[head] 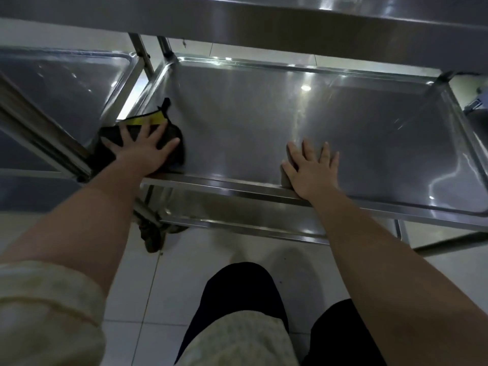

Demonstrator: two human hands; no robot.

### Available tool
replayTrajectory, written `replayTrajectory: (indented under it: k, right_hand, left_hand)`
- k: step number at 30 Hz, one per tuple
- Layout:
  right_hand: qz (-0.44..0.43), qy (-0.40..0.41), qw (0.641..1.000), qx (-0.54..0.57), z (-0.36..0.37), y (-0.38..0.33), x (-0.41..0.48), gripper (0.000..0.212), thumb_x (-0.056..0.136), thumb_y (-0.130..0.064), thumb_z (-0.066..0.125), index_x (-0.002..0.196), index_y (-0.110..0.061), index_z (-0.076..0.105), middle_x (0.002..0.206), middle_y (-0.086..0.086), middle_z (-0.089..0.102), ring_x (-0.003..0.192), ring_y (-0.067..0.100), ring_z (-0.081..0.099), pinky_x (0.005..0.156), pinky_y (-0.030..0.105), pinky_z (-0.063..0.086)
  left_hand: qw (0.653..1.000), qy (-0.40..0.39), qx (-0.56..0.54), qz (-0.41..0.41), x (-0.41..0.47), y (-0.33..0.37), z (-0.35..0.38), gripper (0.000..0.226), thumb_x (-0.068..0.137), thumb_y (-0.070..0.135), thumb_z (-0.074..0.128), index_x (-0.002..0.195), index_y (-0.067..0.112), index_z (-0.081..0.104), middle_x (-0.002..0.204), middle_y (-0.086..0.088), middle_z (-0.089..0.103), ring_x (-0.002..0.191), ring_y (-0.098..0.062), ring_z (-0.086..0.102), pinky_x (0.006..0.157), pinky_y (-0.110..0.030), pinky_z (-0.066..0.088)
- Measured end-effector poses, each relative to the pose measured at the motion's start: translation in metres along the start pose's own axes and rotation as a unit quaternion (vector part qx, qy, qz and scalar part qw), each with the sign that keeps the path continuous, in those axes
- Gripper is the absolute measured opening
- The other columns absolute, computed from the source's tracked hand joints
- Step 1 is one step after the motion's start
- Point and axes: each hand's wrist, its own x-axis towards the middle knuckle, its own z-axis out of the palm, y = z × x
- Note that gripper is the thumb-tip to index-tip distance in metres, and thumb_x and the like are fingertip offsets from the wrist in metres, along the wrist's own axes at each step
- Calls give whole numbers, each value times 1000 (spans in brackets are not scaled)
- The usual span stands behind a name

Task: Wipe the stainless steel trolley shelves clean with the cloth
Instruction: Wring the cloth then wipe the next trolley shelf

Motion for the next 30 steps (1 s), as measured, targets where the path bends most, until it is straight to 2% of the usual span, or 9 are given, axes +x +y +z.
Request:
replayTrajectory:
  k: [4,8,11,15,17,20,26,28,30]
  right_hand:
    - [5,-7,1000,1,-1,-2,0,58,98,-62,10,151,-47,-6,164,-4,-10,147,41,-13,117,57,-10]
    - [-4,-2,1000,3,1,4,-4,56,101,-56,14,152,-46,-7,165,-5,-8,148,40,-10,118,56,-7]
    - [-10,-6,1000,14,-1,8,-4,57,100,-58,15,152,-47,-5,165,-6,-6,148,40,-9,118,56,-7]
    - [-5,-5,1000,12,-2,2,-2,58,98,-62,15,151,-48,-5,165,-5,-5,148,40,-10,117,56,-8]
    - [-1,-4,1000,6,-1,-2,-2,58,98,-62,13,151,-48,-7,165,-4,-6,148,41,-10,117,58,-8]
    - [8,-9,1000,-3,-1,-7,-3,58,98,-61,12,150,-47,-9,164,-4,-7,147,42,-11,117,58,-8]
    - [4,-5,1000,-3,-3,-2,-6,57,102,-52,16,153,-44,-7,165,-4,-7,148,40,-9,118,56,-5]
    - [-1,-6,1000,1,-2,2,-5,56,102,-51,17,153,-44,-6,165,-4,-7,148,39,-9,119,56,-4]
    - [-1,-5,1000,13,-3,4,-5,56,101,-56,16,153,-46,-3,165,-5,-4,149,39,-7,118,54,-5]
  left_hand:
    - [987,22,-6,160,-26,98,15,80,70,93,3,144,63,-7,164,16,-6,148,-42,-10,103,-79,-4]
    - [960,4,24,277,-73,196,33,76,74,92,7,144,64,-6,163,18,-9,147,-39,-18,101,-77,-12]
    - [966,7,17,259,-61,162,27,80,70,95,9,143,65,-3,162,20,-9,148,-35,-17,103,-77,-12]
    - [994,-12,-2,104,-28,44,8,85,62,99,8,140,68,-9,161,21,-14,148,-34,-16,104,-79,-6]
    - [997,-30,5,66,-26,12,3,85,59,98,5,137,70,-15,160,22,-19,148,-35,-17,104,-79,-4]
    - [995,-28,0,94,-31,41,8,80,67,96,8,138,68,-15,160,20,-19,147,-41,-17,102,-81,-3]
    - [966,-16,27,257,-89,193,31,74,79,89,13,143,62,-13,161,17,-18,144,-44,-23,97,-82,-12]
    - [966,-14,31,256,-94,196,37,76,76,91,11,143,62,-13,161,19,-18,145,-40,-23,95,-80,-15]
    - [972,-8,24,233,-83,165,34,80,71,95,10,142,64,-11,160,21,-16,146,-38,-21,97,-80,-13]
